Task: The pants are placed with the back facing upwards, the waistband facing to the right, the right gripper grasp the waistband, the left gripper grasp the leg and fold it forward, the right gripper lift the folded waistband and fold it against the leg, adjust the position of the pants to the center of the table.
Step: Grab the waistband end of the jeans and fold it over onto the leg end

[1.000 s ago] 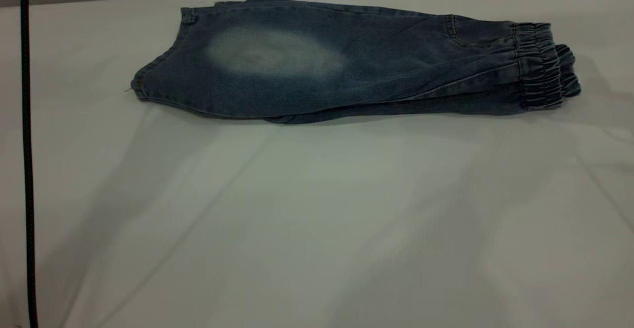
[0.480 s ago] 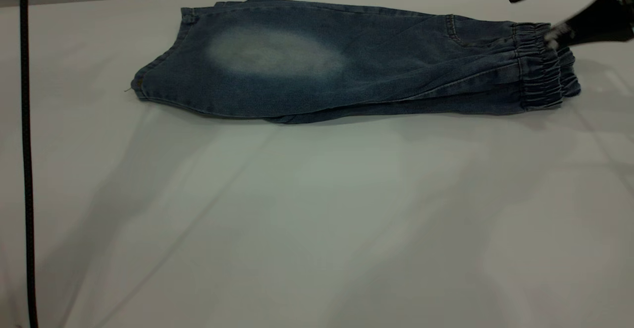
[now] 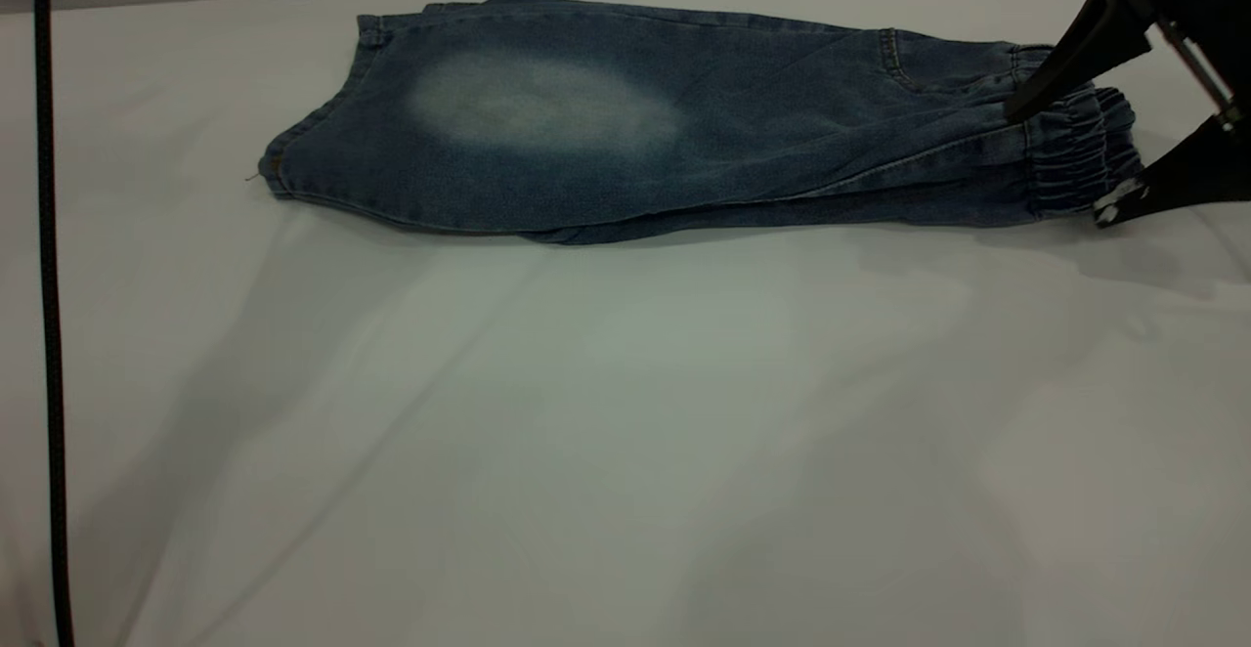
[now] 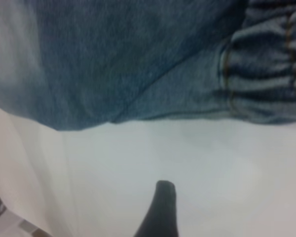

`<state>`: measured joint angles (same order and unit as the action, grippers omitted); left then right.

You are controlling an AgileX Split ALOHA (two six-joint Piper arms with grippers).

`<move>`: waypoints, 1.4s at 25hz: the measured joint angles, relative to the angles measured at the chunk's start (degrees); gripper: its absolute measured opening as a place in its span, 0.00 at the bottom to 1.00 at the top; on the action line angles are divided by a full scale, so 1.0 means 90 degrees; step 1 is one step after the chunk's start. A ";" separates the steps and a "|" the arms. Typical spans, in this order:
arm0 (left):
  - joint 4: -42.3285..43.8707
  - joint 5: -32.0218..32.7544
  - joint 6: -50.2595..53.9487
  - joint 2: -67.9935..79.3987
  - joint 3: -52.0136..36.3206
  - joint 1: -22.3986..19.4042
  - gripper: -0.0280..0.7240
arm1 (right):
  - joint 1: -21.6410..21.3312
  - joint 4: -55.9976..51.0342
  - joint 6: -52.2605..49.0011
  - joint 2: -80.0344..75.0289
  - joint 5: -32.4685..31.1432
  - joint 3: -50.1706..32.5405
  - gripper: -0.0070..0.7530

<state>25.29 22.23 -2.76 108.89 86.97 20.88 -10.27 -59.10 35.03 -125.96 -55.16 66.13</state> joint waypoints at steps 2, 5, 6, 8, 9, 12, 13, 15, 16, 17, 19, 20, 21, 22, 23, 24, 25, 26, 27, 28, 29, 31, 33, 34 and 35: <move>0.0000 0.0007 0.0000 0.0000 0.0000 0.0000 0.61 | 0.0000 -0.0169 0.0214 -0.0059 0.0007 0.0000 0.82; 0.0000 0.0007 0.0000 0.0000 0.0000 0.0000 0.61 | -0.0047 -0.0292 0.0296 -0.0078 0.0295 0.0006 0.82; 0.0000 0.0023 0.0000 0.0000 0.0000 0.0000 0.61 | -0.0086 -0.0274 0.0296 -0.0119 0.0390 0.0006 0.82; 0.0000 0.0039 0.0000 0.0000 0.0000 0.0000 0.61 | -0.0200 -0.0233 0.0274 -0.0212 0.0435 0.0006 0.82; 0.0000 0.0039 0.0000 0.0000 0.0000 0.0000 0.61 | -0.0233 -0.0240 0.0274 -0.0231 0.0433 0.0006 0.82; 0.0000 0.0039 0.0000 0.0000 0.0000 0.0000 0.61 | -0.0331 -0.0444 0.0309 -0.0252 0.0434 0.0006 0.81; 0.0000 0.0046 0.0000 0.0000 0.0000 0.0000 0.61 | -0.0331 -0.0533 0.0357 -0.0252 0.0440 0.0006 0.81; 0.0000 0.0046 0.0000 0.0000 0.0000 0.0000 0.61 | -0.0331 -0.0600 0.0495 -0.0252 0.0492 0.0006 0.81; 0.0000 0.0046 0.0000 0.0000 0.0000 0.0000 0.61 | -0.0331 -0.0657 0.0548 -0.0252 0.0510 0.0006 0.81; 0.0000 0.0046 0.0000 0.0000 0.0000 0.0000 0.61 | -0.0331 -0.0741 0.0617 -0.0252 0.0518 0.0006 0.81; 0.0000 0.0046 0.0000 0.0000 0.0000 0.0000 0.61 | -0.0331 -0.0925 0.0688 -0.0308 0.0523 0.0006 0.80; 0.0000 0.0046 0.0000 0.0000 0.0000 0.0000 0.61 | -0.0331 -0.0971 0.0716 -0.0349 0.0526 0.0019 0.80; 0.0000 0.0046 0.0000 0.0000 0.0000 0.0000 0.61 | -0.0331 -0.0977 0.0717 -0.0400 0.0517 0.0049 0.80; 0.0000 0.0046 0.0000 0.0000 0.0000 0.0000 0.61 | -0.0331 -0.0977 0.0717 -0.0443 0.0452 0.0085 0.80; 0.0000 0.0046 0.0000 0.0000 0.0000 0.0000 0.61 | -0.0331 -0.1032 0.0717 -0.0459 0.0378 0.0123 0.80; 0.0000 0.0046 0.0000 0.0000 0.0000 0.0000 0.61 | -0.0331 -0.1147 0.0717 -0.0459 0.0303 0.0130 0.79; 0.0000 0.0046 0.0000 0.0000 0.0000 0.0000 0.61 | -0.0331 -0.1286 0.0717 -0.0459 0.0247 0.0130 0.79; 0.0000 0.0046 0.0000 0.0000 0.0000 0.0000 0.61 | -0.0331 -0.1403 0.0743 -0.0459 0.0233 0.0130 0.79; 0.0000 0.0030 0.0000 0.0000 0.0000 0.0000 0.61 | -0.0331 -0.1453 0.0808 -0.0459 0.0247 0.0130 0.79; 0.0000 0.0024 0.0000 0.0000 0.0000 0.0000 0.61 | -0.0331 -0.1452 0.0861 -0.0459 0.0286 0.0130 0.79; 0.0000 0.0024 0.0000 0.0000 0.0000 0.0000 0.61 | -0.0325 -0.1440 0.0919 -0.0459 0.0313 0.0130 0.79; 0.0000 0.0024 0.0000 0.0000 0.0000 0.0000 0.61 | -0.0325 -0.1431 0.1099 -0.0459 0.0336 0.0130 0.79; 0.0000 0.0024 -0.0006 0.0000 0.0000 0.0000 0.61 | -0.0325 -0.1414 0.1148 -0.0459 0.0336 0.0130 0.79; 0.0000 0.0024 -0.0006 0.0000 0.0000 0.0000 0.61 | -0.0325 -0.1402 0.1163 -0.0459 0.0336 0.0130 0.79; 0.0000 0.0024 -0.0006 0.0000 0.0000 0.0000 0.61 | -0.0325 -0.1385 0.1225 -0.0459 0.0336 0.0130 0.79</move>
<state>25.29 22.44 -2.81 108.89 86.97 20.88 -13.20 -71.56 46.05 -130.09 -52.14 67.30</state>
